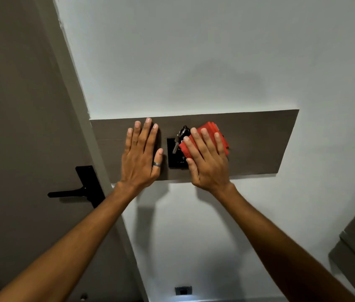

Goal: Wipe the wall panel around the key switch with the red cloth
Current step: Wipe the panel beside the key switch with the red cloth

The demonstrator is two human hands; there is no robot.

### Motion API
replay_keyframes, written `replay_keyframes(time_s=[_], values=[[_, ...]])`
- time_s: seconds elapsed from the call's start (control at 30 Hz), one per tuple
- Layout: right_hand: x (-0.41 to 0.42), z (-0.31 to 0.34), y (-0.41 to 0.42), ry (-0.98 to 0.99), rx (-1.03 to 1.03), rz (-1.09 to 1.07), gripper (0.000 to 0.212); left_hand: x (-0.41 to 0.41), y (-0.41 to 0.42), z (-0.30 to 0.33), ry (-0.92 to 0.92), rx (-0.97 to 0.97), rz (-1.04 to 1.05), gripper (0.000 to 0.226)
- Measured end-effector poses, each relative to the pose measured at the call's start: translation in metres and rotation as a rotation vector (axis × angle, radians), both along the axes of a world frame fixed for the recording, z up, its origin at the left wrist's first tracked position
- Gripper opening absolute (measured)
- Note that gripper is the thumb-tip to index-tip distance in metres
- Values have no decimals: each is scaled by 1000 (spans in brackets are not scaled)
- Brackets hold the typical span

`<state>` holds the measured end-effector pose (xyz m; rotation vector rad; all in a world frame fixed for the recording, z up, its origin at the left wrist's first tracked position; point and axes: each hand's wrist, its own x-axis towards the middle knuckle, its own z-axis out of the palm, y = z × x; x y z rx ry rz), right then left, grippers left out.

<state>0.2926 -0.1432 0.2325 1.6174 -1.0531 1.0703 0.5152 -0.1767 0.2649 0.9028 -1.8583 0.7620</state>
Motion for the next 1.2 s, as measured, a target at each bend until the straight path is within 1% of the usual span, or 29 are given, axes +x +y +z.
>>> replay_keyframes(time_s=[0.07,0.1,0.13,0.23,0.27,0.37,0.4,0.47,0.5,0.53,0.6,0.63,0.7,0.73,0.77,0.83,0.87,0.9,0.97,1.0,1.03,1.07,1.1,1.13,1.17,1.2], values=[[-14,2,-9,96,-65,2,56,0,-9,-1,-1,-22,14,61],[-18,0,-13,94,-97,-3,56,0,-13,-2,-2,-40,26,61],[-20,-4,-17,44,-120,-11,56,-3,-17,-4,1,-60,43,61],[-7,-29,-17,-206,-153,-46,54,-9,-25,-11,17,-116,88,62],[-5,-34,-14,-226,-160,-45,52,-10,-25,-13,15,-140,104,62],[-14,-24,-15,-171,-161,-27,48,-10,-30,-14,18,-171,116,64],[-10,-17,-15,-218,-169,-32,47,-10,-29,-15,15,-184,111,64],[9,-5,-21,-415,-166,-47,47,-11,-31,-15,19,-190,127,65],[15,-1,-21,-444,-164,-39,47,-11,-31,-14,29,-179,123,65],[13,-3,-20,-393,-174,-25,47,-10,-31,-15,33,-170,100,65],[-11,-4,-21,-173,-190,-16,47,-10,-34,-18,27,-193,94,65],[-20,-3,-23,-186,-183,-18,47,-10,-35,-18,26,-197,111,65],[-11,-6,-22,-416,-189,-61,47,-11,-35,-17,39,-192,119,64],[-2,-12,-21,-482,-189,-74,47,-11,-33,-18,48,-187,121,64],[1,-18,-20,-450,-182,-69,47,-13,-33,-18,51,-182,121,64],[-14,-21,-19,-210,-174,-13,46,-13,-34,-18,52,-178,108,64],[-21,-18,-19,-177,-181,-4,45,-13,-35,-20,54,-188,109,64],[-20,-14,-19,-240,-183,-16,44,-13,-35,-21,59,-199,121,64],[7,-5,-19,-476,-167,-34,44,-18,-34,-20,86,-201,136,64],[22,-4,-19,-513,-146,-42,45,-21,-33,-19,104,-192,130,64],[25,-9,-17,-458,-133,-23,46,-22,-33,-20,116,-181,122,64],[15,-11,-15,-320,-135,4,47,-23,-34,-20,120,-177,117,63],[-7,-11,-14,-174,-139,13,47,-23,-35,-22,118,-186,118,63],[-32,-7,-13,-104,-156,5,46,-22,-36,-22,110,-206,119,63],[-50,-1,-13,-157,-177,-29,45,-22,-37,-23,106,-215,122,63],[-57,5,-13,-309,-193,-85,44,-22,-37,-23,110,-213,127,63]])
